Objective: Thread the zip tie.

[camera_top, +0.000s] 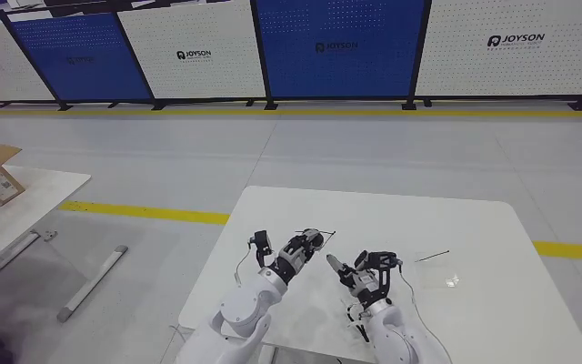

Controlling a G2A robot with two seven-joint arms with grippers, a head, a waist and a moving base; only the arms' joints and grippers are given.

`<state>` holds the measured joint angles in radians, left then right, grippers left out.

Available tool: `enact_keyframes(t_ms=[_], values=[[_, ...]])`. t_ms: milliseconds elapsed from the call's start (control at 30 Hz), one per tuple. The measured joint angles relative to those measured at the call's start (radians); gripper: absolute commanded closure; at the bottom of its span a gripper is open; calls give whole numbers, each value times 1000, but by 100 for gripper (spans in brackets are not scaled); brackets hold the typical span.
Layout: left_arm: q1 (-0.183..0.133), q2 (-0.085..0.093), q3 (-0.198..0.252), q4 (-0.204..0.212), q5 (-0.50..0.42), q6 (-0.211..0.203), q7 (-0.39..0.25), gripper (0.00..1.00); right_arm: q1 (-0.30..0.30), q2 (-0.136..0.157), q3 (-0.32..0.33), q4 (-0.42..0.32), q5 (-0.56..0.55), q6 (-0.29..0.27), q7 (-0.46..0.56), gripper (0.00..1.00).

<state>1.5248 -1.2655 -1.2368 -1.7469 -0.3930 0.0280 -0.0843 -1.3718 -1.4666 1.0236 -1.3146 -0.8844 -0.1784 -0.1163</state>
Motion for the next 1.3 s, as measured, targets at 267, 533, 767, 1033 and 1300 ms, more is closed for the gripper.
enact_keyframes(t_ms=[267,533,767,1033,1300], values=[[-16,-5,-6,26,-16,4,57,100,-147,33,121,-163,-10,-43,-118,0],[-28,-8,7,40,-30,41,56,100,-268,61,245,-274,44,-114,-122,0],[-7,-8,39,-18,19,49,59,100,-166,48,145,-193,-25,-19,27,17],[9,-8,62,-56,62,60,64,100,-45,21,19,-117,-62,49,84,41],[7,-8,55,-44,57,60,54,100,-7,10,-26,-89,-73,68,88,49]])
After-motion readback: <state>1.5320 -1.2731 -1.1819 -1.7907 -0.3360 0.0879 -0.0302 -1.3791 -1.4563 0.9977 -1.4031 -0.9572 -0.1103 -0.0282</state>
